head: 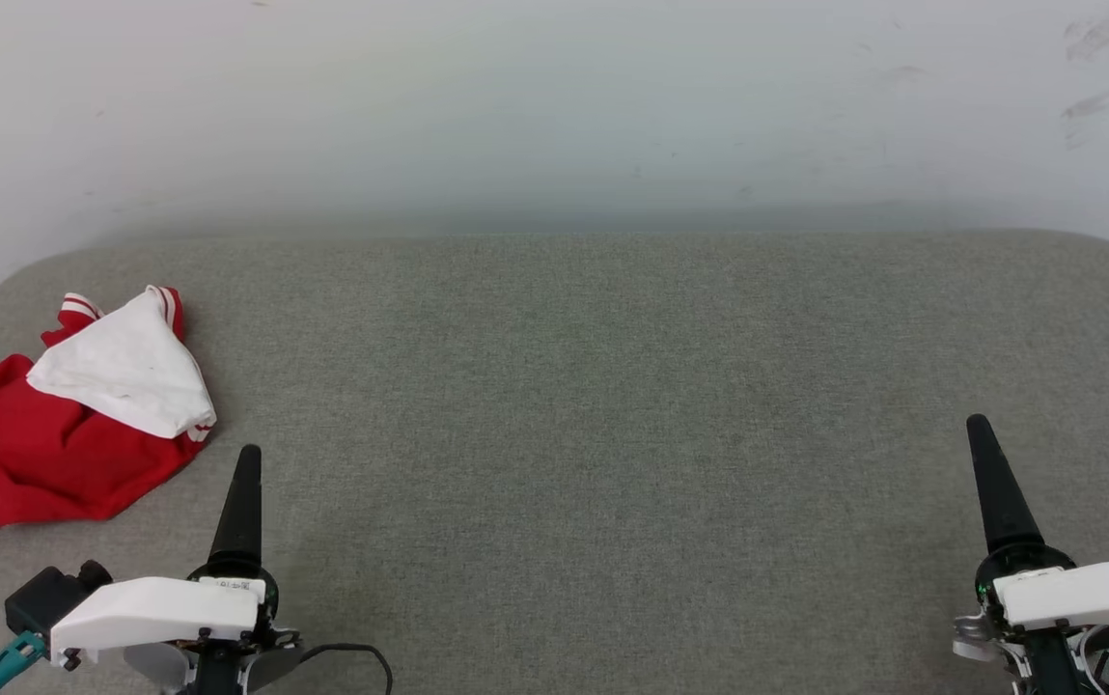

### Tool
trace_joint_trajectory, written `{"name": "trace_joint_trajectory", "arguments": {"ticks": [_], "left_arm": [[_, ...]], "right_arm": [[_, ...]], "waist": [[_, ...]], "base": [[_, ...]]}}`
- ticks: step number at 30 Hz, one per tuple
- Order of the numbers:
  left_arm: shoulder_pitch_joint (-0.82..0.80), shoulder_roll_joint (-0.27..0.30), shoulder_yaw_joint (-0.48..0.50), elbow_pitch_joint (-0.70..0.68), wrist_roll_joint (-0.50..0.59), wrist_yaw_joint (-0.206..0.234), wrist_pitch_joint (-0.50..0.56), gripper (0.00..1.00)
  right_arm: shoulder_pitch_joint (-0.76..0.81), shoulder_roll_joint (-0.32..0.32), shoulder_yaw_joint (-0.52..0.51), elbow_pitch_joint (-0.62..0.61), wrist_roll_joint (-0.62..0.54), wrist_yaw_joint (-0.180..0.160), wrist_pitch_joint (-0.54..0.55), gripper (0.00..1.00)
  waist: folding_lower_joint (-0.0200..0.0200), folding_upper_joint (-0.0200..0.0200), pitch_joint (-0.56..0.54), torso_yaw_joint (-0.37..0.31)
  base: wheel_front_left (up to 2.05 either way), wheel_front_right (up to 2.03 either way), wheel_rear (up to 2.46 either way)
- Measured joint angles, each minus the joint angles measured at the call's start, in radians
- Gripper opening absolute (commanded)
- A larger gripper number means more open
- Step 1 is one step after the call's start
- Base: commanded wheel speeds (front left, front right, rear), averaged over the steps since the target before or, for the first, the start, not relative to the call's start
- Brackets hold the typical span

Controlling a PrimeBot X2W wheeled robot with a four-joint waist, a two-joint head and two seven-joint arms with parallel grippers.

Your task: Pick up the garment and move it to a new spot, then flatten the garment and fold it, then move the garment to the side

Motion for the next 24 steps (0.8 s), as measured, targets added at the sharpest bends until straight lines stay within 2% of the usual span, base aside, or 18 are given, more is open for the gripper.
{"name": "trace_joint_trajectory", "arguments": {"ticks": [10, 24], "left_arm": [[0.007, 0.000, -0.031, -0.044, 0.219, 0.055, -0.038, 1.00], [0.017, 0.000, -0.074, -0.075, 0.459, 0.094, -0.084, 1.00]], "right_arm": [[0.018, 0.000, 0.043, -0.048, -0.251, 0.000, -0.038, 1.00], [0.036, 0.000, 0.063, -0.052, -0.485, 0.000, -0.085, 1.00]], "waist": [[0.0000, 0.0000, 0.002, 0.004], [0.0000, 0.0000, 0.002, 0.009]], "base": [[0.00, 0.00, 0.00], [0.00, 0.00, 0.00]]}}
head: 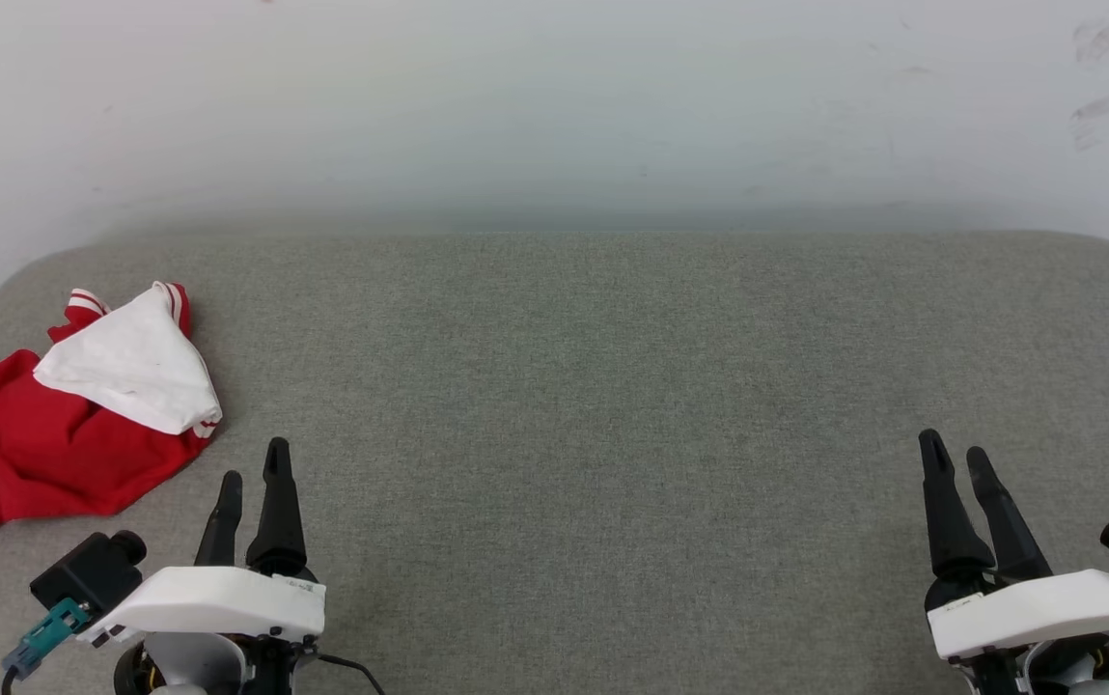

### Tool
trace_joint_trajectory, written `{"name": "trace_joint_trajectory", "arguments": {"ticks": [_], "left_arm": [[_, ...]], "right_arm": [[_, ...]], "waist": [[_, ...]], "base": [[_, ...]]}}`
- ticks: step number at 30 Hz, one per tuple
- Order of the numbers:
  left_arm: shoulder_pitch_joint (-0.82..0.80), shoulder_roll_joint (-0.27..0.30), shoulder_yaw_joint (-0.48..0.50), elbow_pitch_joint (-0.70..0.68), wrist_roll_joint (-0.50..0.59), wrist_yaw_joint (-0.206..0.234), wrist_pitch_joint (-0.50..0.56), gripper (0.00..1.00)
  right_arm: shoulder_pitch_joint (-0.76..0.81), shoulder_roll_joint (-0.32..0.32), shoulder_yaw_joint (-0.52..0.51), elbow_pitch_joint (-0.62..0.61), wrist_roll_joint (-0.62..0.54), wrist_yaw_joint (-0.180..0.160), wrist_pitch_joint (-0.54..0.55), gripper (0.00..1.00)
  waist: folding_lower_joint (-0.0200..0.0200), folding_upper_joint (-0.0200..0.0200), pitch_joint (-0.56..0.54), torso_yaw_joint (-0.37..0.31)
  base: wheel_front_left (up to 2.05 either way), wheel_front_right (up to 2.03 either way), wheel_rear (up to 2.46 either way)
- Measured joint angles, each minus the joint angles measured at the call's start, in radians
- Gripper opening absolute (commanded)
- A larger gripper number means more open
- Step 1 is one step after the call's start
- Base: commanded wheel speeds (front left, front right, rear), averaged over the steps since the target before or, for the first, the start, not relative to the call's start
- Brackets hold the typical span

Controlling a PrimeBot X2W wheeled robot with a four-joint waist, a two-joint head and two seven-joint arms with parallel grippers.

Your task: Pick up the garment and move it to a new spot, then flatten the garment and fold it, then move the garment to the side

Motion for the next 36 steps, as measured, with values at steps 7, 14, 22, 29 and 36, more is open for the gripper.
{"name": "trace_joint_trajectory", "arguments": {"ticks": [7, 14, 22, 29, 36], "left_arm": [[0.005, 0.001, -0.017, -0.016, 0.105, 0.015, -0.021, 1.00], [0.014, 0.005, -0.038, -0.028, 0.193, 0.032, -0.043, 1.00], [0.018, 0.011, -0.052, -0.048, 0.286, 0.053, -0.063, 1.00], [0.021, 0.016, -0.069, -0.060, 0.359, 0.066, -0.081, 1.00], [0.027, 0.024, -0.086, -0.068, 0.429, 0.075, -0.097, 1.00]], "right_arm": [[0.004, 0.000, 0.009, -0.022, -0.094, 0.000, -0.023, 1.00], [0.011, 0.000, 0.015, -0.039, -0.188, 0.000, -0.042, 1.00], [0.020, 0.000, 0.021, -0.057, -0.281, 0.000, -0.063, 1.00], [0.023, 0.000, 0.024, -0.066, -0.356, 0.000, -0.081, 1.00], [0.026, 0.000, 0.027, -0.079, -0.432, 0.000, -0.098, 1.00]], "waist": [[0.0000, 0.0000, 0.001, 0.002], [0.0000, 0.0000, 0.001, 0.005], [0.0000, 0.0000, 0.002, 0.009], [0.0000, 0.0000, 0.002, 0.010], [0.0000, 0.0000, 0.003, 0.013]], "base": [[0.00, 0.00, 0.00], [0.00, 0.00, 0.00], [0.00, 0.00, 0.00], [0.00, 0.00, 0.00], [0.00, 0.00, 0.00]]}}
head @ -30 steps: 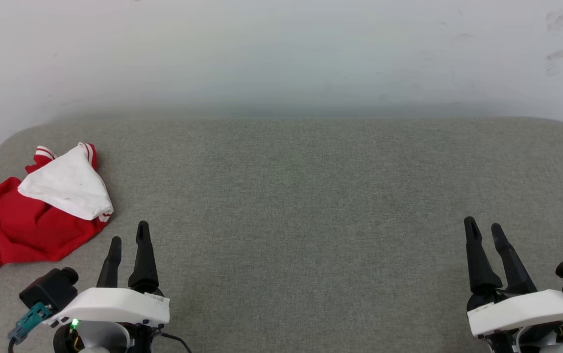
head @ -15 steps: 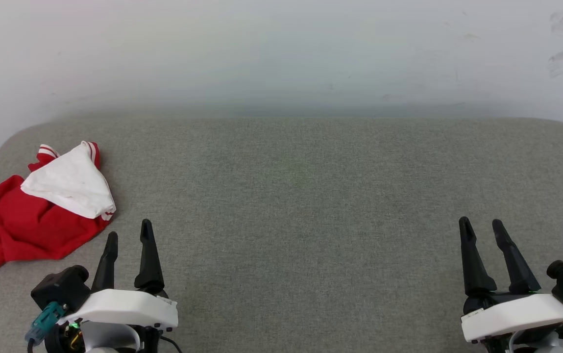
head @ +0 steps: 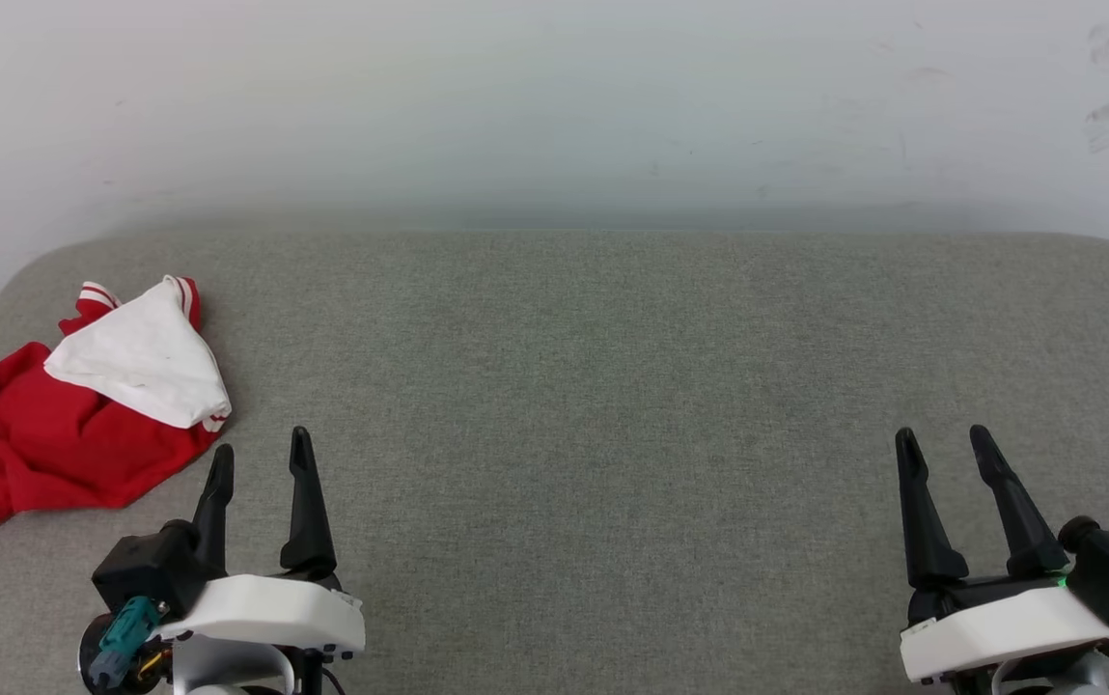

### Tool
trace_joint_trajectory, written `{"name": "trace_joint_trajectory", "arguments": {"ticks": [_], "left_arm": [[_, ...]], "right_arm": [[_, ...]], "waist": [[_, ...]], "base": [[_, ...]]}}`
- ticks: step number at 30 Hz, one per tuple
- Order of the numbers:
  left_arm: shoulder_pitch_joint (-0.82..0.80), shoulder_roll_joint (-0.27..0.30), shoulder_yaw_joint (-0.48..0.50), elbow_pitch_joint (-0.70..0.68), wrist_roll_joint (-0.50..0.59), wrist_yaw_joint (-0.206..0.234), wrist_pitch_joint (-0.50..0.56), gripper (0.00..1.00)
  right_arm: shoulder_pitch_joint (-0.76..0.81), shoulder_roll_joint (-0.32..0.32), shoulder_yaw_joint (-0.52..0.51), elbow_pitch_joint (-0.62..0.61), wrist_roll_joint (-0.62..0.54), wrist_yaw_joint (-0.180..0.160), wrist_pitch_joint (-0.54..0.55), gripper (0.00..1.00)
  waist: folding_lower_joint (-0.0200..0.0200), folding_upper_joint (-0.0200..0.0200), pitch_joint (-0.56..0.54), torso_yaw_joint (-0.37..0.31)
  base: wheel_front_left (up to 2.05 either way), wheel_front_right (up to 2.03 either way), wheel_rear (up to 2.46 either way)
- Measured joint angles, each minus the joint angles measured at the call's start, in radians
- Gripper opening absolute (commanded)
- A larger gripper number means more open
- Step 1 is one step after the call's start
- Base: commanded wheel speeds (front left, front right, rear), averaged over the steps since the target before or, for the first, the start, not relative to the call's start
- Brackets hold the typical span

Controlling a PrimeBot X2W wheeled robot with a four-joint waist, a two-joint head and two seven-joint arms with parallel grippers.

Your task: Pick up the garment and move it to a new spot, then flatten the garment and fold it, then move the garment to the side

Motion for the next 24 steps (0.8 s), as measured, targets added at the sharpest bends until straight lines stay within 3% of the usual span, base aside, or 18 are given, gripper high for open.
{"name": "trace_joint_trajectory", "arguments": {"ticks": [24], "left_arm": [[0.014, 0.003, -0.030, -0.006, 0.190, -0.001, -0.052, 1.00]], "right_arm": [[0.019, 0.000, -0.003, -0.026, -0.182, 0.000, -0.050, 1.00]], "waist": [[-0.0002, 0.0000, 0.005, 0.006]], "base": [[0.00, 0.00, 0.00]]}}
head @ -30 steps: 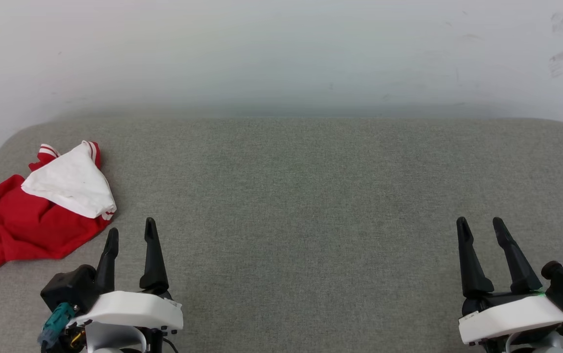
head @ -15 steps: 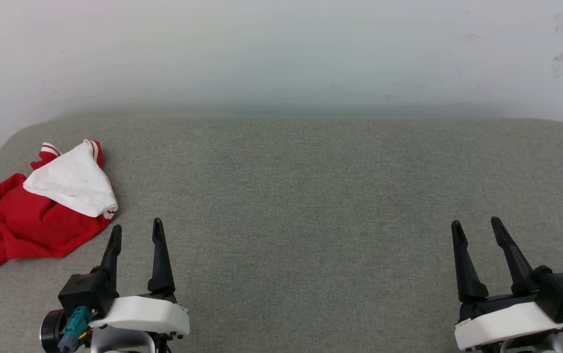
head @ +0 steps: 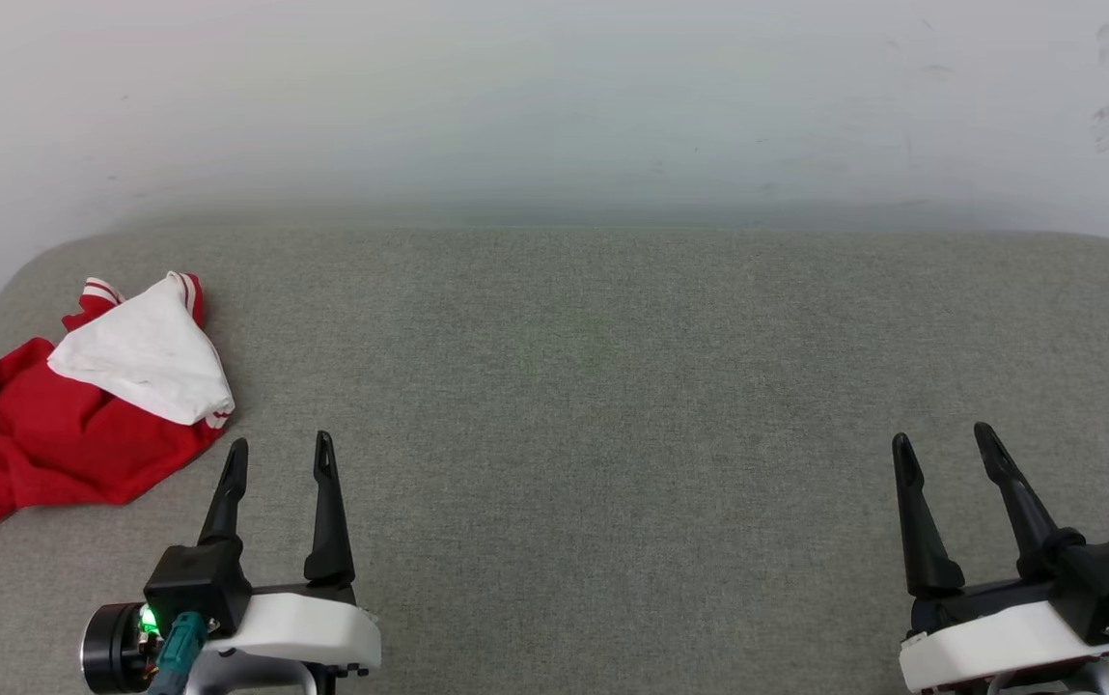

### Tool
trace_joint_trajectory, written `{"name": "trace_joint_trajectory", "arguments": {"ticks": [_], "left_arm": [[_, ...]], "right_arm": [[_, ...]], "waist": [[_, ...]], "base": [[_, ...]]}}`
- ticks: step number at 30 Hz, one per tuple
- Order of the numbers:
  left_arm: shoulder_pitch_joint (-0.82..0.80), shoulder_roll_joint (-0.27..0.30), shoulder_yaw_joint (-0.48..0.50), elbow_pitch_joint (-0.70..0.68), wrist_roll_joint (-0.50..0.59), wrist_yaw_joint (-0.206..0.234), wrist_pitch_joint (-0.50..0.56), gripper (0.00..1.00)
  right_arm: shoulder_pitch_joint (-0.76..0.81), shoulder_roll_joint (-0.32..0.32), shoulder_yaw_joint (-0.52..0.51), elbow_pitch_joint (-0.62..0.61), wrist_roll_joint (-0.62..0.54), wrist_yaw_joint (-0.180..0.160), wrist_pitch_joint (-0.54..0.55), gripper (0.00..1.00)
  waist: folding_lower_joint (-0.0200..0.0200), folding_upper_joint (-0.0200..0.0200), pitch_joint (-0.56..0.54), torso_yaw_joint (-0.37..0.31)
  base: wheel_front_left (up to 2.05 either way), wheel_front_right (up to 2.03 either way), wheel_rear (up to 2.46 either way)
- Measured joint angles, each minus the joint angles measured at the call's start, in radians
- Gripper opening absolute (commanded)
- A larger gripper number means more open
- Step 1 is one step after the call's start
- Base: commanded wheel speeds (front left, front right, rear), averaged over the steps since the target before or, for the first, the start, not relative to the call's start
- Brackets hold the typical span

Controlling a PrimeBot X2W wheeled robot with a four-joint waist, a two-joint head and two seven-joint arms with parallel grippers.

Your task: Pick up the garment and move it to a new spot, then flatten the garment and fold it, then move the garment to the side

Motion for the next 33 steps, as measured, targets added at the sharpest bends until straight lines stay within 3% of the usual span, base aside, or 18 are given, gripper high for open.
{"name": "trace_joint_trajectory", "arguments": {"ticks": [18, 33], "left_arm": [[0.015, -0.015, 0.008, 0.014, 0.119, -0.019, -0.029, 1.00], [0.015, -0.022, 0.027, 0.029, 0.112, -0.042, -0.031, 1.00]], "right_arm": [[0.010, 0.000, -0.013, -0.012, -0.071, 0.000, -0.033, 1.00], [0.014, 0.000, -0.019, -0.001, -0.005, 0.000, -0.034, 1.00]], "waist": [[0.0001, 0.0000, 0.002, 0.001], [0.0001, 0.0000, 0.001, 0.001]], "base": [[0.00, 0.00, 0.00], [0.00, 0.00, 0.00]]}}
